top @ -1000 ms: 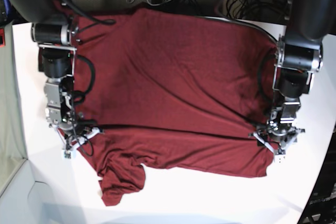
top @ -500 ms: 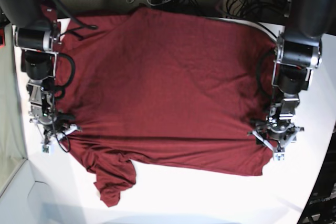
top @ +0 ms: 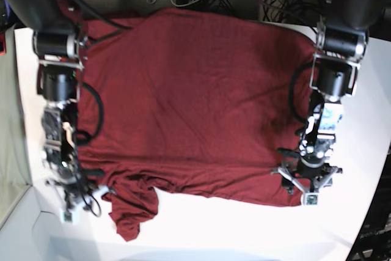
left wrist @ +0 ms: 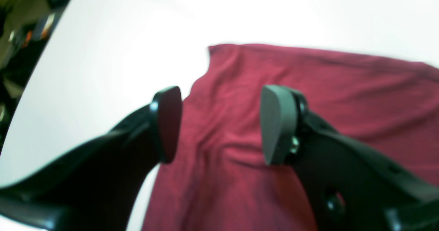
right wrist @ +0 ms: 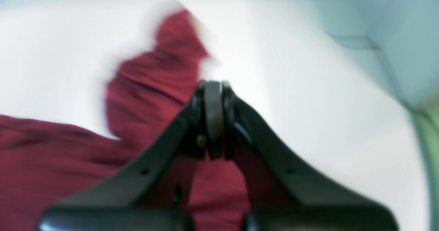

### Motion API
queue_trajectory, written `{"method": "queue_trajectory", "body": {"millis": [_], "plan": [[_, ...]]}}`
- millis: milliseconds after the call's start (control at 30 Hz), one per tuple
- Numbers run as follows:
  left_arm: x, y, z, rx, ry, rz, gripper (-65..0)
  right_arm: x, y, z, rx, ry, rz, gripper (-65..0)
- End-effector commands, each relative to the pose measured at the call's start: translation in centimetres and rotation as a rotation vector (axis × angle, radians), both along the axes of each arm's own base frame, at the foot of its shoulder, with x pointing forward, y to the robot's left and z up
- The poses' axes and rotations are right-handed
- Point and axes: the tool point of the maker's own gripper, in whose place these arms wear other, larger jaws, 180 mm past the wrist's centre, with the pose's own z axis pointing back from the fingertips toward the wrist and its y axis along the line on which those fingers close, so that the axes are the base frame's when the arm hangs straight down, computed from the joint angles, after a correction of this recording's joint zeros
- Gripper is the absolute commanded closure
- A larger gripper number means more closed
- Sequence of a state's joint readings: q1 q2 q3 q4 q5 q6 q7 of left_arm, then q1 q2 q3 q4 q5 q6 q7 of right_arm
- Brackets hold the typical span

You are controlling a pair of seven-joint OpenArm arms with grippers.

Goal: Layout the t-shirt on the table in an organized manner, then fold the t-shirt properly
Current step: 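Grasp the hem corners with both grippers and pull them outward, then release the hem and move both grippers back toward the collar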

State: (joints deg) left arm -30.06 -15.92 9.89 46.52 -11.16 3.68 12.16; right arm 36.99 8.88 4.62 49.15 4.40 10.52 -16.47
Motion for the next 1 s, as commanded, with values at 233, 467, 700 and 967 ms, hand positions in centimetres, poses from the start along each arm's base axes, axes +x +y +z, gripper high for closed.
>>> {"method": "queue_trajectory", "body": {"millis": [233,467,700,967], "plan": [[-3.2,0.6,2.3,-0.057,0.036,0.040,-35.3,4.2,4.3,4.9,0.037,-0.067,0.061,0.0],[-10.1,1.8,1.8,-0.092,0.152,0.092,-35.3,0.6,1.5,1.2,-0.011,0.029,0.033,0.0],[-15.5,4.2,-0.9,-0.051,0.291,0.133,-35.3,-6.8,1.1,-0.4,-0.104,0.068,0.054,0.0],[-17.8,4.6,-4.5,-0.058,0.392,0.157,-35.3,-15.0,1.9,-6.8,-0.114,0.237,0.080,0.0]]}}
